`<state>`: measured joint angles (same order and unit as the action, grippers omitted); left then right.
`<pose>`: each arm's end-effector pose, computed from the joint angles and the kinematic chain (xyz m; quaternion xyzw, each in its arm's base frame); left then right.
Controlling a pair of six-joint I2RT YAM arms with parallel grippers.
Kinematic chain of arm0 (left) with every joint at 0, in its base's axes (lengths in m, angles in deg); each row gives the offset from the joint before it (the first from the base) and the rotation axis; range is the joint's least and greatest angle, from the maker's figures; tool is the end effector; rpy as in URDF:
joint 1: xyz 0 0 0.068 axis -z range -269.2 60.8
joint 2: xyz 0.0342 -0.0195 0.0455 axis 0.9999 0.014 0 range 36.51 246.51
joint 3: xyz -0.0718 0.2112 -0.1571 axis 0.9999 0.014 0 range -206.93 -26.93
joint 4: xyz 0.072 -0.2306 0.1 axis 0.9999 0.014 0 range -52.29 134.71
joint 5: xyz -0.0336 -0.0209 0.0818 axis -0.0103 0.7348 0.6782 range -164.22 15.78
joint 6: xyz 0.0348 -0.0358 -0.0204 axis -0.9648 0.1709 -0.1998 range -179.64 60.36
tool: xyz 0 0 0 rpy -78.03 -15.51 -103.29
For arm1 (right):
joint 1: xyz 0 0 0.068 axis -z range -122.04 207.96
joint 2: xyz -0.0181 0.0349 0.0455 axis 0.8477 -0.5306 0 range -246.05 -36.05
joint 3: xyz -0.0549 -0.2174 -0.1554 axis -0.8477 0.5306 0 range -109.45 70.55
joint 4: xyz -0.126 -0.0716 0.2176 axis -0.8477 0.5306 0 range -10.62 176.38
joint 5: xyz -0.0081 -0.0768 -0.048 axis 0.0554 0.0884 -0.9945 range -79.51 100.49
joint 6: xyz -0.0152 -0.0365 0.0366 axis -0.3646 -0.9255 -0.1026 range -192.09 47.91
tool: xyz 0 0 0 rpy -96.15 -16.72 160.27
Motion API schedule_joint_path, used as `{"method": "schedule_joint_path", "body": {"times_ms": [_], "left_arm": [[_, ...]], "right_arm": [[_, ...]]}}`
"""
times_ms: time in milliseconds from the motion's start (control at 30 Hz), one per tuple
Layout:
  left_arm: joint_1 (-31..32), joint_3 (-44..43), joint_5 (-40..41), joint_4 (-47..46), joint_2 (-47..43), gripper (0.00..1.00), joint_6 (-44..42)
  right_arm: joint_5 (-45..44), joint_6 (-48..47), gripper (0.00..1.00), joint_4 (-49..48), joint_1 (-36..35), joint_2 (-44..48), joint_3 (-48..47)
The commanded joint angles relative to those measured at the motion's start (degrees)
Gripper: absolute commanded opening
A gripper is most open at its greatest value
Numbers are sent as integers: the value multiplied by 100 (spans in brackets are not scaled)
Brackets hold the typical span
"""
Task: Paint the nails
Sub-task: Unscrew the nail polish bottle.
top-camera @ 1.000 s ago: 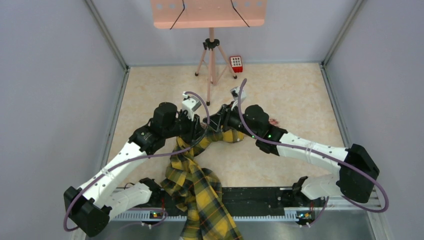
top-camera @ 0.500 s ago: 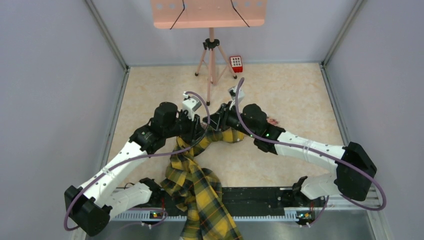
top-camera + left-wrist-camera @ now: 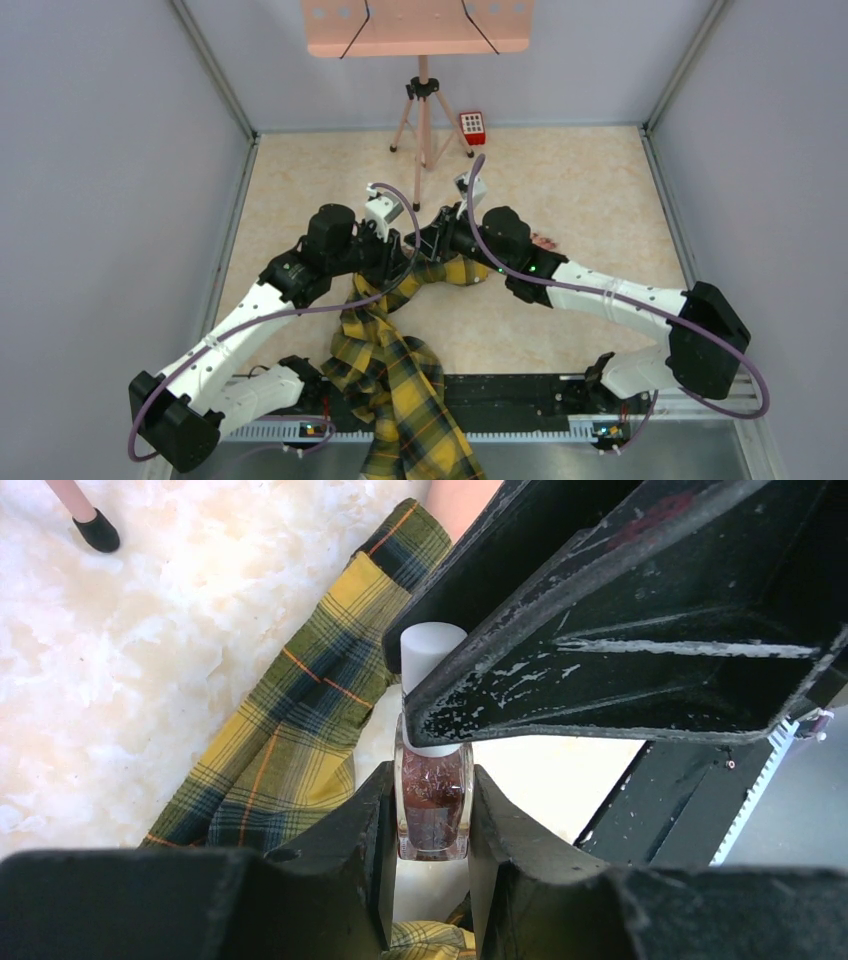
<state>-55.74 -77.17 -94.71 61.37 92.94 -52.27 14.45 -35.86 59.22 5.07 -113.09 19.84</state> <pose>0.1743 -0.1301 0.3133 0.2790 0.8095 -0.3163 0.4085 0.1886 0.2533 0.3042 -0.1306 0.7325 0.4868 0.4577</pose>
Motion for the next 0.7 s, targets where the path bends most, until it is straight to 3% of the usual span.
{"method": "schedule_joint_path", "body": {"times_ms": [0, 133, 433, 667], "left_arm": [[-12, -67, -195, -204, -19, 0, 19], [-14, -78, -231, -204, -42, 0, 27], [-94, -68, -752, -267, -224, 0, 45], [-128, 36, -1938, -561, -501, 0, 10]], "right_arm": [[-32, 3, 26, -197, -64, -44, -333], [-9, -15, 1, -197, -70, -32, -318], [431, -415, 0, -533, -57, 318, -13], [1481, -872, 0, -618, -12, 687, 174]]}}
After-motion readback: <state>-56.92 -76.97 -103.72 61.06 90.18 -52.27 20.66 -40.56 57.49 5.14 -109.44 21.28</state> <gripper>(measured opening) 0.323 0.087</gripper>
